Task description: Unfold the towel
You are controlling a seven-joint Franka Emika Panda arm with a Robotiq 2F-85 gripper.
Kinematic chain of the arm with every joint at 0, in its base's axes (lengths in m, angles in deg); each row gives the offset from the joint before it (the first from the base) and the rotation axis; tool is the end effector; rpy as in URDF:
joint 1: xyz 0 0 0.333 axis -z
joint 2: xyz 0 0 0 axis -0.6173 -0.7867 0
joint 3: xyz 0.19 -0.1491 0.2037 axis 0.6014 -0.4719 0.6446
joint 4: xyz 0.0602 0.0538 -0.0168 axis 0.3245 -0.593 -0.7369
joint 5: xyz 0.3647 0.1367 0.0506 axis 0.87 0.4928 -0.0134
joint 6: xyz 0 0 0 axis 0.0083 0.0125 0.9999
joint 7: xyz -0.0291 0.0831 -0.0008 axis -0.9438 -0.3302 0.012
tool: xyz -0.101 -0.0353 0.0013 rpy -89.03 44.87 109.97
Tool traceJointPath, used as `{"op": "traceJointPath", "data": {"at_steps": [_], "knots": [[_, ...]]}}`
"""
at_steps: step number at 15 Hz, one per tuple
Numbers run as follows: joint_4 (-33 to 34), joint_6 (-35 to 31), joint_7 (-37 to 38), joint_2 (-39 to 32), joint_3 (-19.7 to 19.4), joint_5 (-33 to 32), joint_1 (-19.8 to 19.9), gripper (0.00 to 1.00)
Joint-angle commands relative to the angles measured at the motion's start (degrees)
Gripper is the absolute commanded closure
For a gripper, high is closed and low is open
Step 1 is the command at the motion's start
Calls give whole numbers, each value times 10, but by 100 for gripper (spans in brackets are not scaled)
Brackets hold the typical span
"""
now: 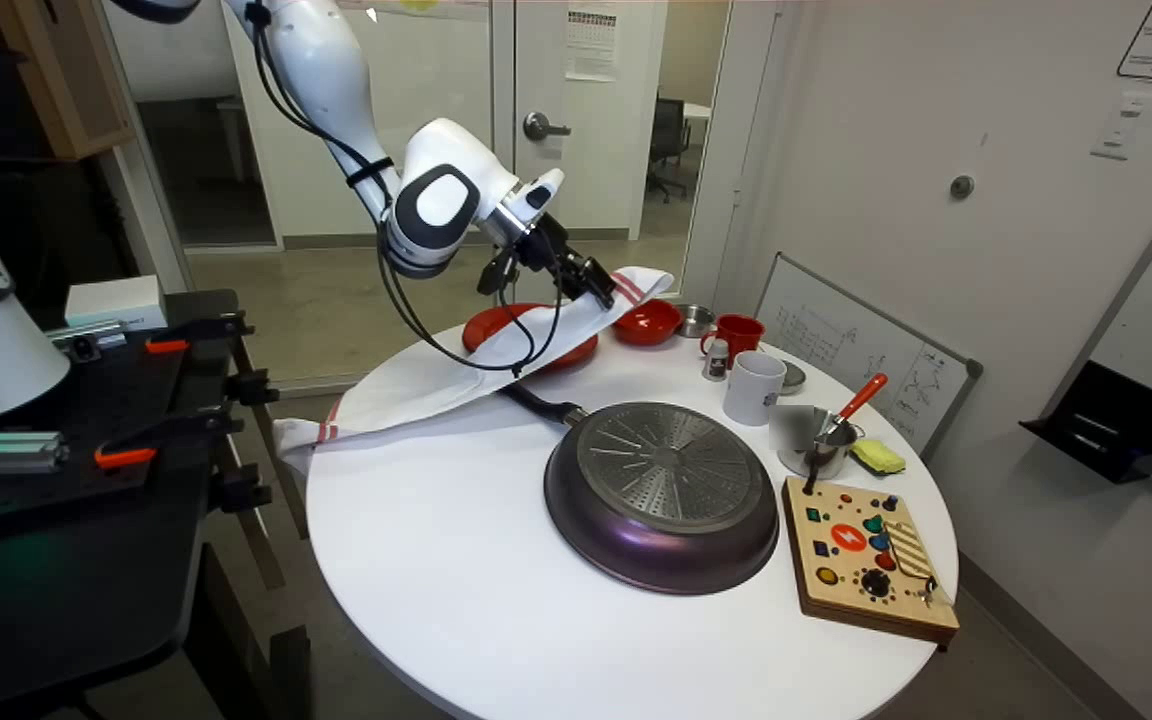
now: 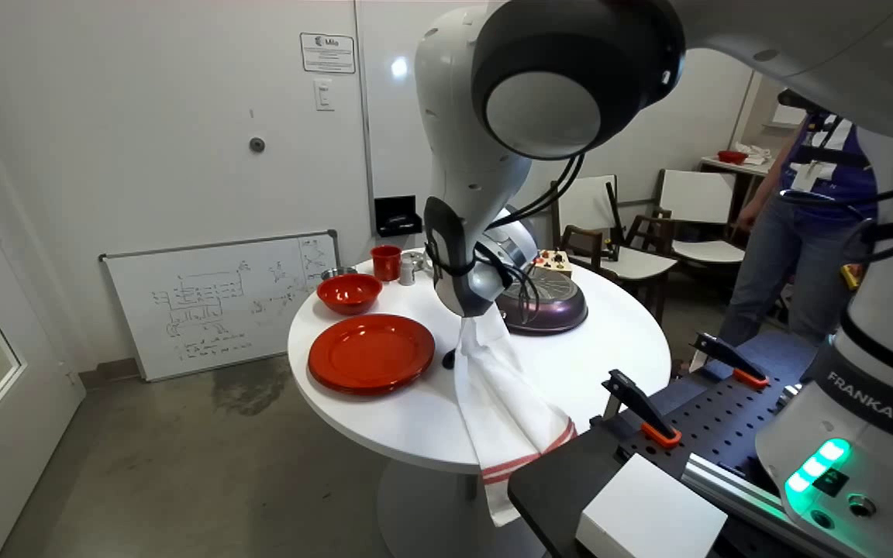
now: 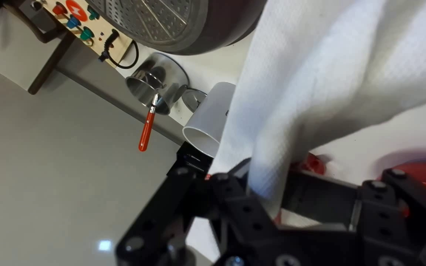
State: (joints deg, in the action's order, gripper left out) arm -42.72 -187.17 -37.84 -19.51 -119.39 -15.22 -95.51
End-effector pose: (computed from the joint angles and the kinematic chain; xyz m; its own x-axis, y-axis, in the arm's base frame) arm 0.5852 0.0908 0.0829 0.7337 0.3367 0.5901 -0.0210 -0.8569 0.5150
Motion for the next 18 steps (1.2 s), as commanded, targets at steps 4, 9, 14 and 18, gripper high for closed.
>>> {"op": "traceJointPath", "data": {"at_steps": [4, 9, 14, 18], "knots": [[85, 37, 19, -51, -37, 8, 9, 100], [122, 66, 34, -64, -49, -7, 15, 100], [158, 106, 40, -65, -39, -34, 32, 73], [209, 146, 65, -84, -44, -59, 45, 58]]}}
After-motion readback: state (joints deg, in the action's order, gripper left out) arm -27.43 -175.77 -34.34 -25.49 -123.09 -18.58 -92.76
